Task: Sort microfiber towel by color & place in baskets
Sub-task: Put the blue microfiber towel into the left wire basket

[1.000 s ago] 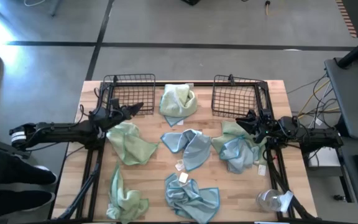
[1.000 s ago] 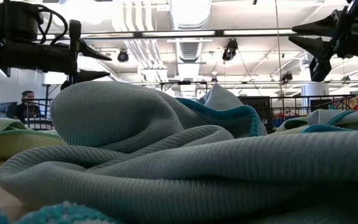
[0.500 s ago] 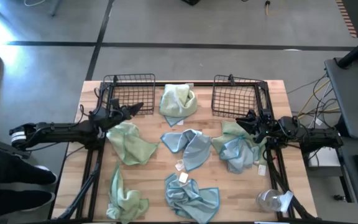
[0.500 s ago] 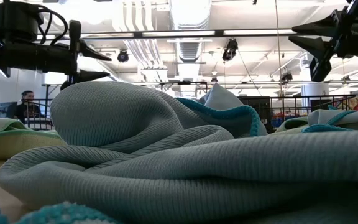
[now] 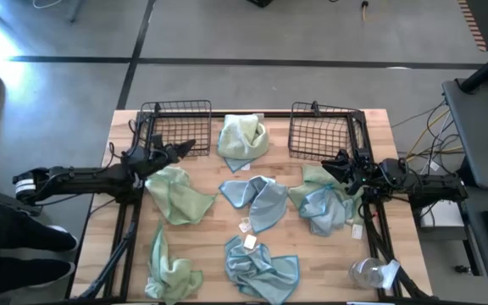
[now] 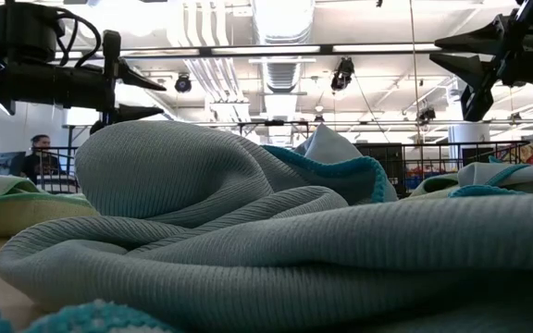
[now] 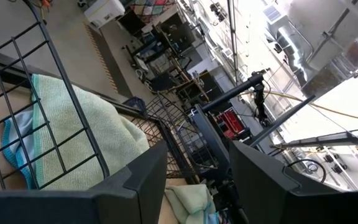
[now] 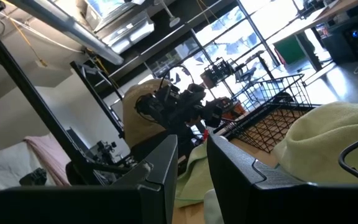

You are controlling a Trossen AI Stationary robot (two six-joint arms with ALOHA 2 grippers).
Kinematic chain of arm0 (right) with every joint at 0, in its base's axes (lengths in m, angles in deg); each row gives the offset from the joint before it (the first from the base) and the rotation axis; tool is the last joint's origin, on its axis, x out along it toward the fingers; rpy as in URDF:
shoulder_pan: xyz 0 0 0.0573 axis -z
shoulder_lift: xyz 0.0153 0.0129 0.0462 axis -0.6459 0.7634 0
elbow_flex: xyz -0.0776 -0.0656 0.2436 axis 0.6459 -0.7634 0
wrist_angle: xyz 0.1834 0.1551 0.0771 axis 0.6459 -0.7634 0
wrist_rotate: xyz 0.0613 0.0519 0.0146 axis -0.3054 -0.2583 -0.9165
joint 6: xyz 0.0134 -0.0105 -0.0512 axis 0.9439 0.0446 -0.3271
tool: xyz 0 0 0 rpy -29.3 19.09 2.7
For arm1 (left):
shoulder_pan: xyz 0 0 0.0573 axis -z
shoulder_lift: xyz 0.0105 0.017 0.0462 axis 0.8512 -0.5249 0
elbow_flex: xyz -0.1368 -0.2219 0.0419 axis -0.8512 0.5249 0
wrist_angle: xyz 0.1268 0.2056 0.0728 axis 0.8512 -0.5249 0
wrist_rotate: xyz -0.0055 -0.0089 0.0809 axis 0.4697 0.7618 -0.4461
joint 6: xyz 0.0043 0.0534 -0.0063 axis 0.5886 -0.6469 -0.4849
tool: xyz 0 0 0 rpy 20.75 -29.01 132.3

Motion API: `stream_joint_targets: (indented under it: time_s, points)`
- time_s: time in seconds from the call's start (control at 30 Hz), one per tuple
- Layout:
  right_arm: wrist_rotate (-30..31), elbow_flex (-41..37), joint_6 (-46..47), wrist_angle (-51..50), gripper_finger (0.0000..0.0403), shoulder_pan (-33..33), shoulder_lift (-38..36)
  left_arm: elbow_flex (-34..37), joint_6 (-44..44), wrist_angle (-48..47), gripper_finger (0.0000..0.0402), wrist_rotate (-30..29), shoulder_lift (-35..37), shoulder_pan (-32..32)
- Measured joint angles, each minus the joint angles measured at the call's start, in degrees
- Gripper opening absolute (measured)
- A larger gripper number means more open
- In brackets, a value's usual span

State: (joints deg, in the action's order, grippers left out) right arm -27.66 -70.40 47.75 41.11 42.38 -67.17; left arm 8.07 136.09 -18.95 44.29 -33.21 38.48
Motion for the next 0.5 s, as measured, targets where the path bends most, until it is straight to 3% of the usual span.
stream_joint_targets:
  time_s: [0.5]
  points:
    - [0.0,-0.01,1.28,0.0,0.0082,0.0,0.0,0.01,0.0,0.0,0.0159,0.0,0.0,0.02]
